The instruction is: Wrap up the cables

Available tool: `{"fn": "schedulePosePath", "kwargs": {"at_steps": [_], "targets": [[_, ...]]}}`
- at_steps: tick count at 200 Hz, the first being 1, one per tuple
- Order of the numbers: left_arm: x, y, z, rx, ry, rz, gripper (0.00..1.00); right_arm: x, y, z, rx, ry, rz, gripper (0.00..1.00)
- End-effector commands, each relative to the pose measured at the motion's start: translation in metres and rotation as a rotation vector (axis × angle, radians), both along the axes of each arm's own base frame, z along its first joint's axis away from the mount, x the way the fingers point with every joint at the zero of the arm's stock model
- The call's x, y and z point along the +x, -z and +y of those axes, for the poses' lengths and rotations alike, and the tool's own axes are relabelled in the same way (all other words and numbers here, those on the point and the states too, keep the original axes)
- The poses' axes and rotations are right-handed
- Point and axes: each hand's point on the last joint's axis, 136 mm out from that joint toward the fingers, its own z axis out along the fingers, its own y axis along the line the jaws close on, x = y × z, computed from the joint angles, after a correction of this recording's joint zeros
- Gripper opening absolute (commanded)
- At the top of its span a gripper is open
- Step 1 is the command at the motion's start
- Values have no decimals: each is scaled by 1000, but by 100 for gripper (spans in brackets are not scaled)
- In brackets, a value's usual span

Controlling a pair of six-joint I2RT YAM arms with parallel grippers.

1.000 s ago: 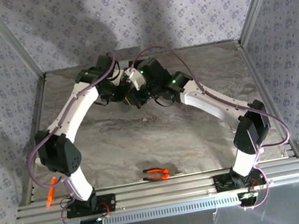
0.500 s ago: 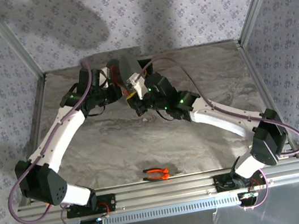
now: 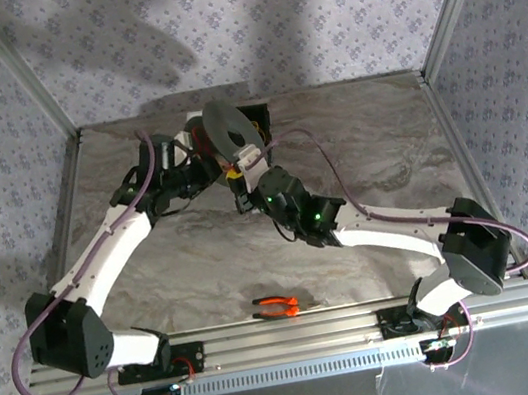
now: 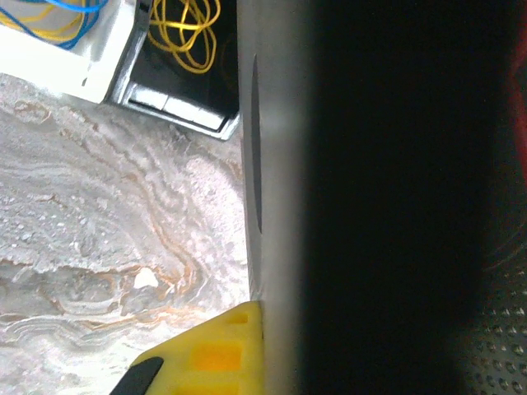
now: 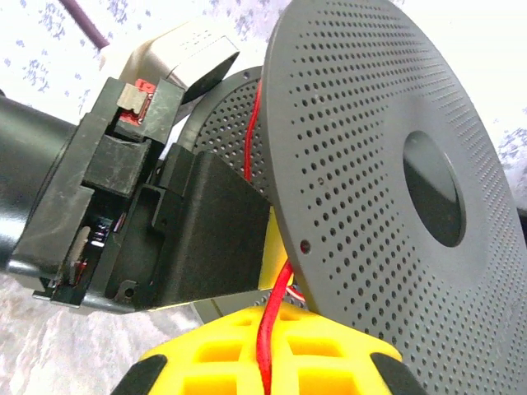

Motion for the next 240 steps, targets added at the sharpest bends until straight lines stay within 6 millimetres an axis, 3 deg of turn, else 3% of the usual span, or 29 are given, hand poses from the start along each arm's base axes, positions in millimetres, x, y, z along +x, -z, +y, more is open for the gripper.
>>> {"fn": "schedulePosePath", "kwargs": {"at_steps": [1, 50, 116, 170, 240], "targets": [[31, -137, 52, -246, -240, -366, 0, 20, 92, -75, -347, 329, 99, 0], [31, -150, 50, -382, -227, -368, 0, 27, 115, -84, -470, 422, 121, 0], [26, -173, 48, -536, -181, -370, 0, 35, 123, -110, -556, 483, 160, 0], [23, -177, 49, -537, -171, -374, 0, 35, 124, -124, -534, 463, 185, 0], [16, -190, 57, -548, -159, -401, 0, 42, 150, -162, -512, 469, 299, 0]]}}
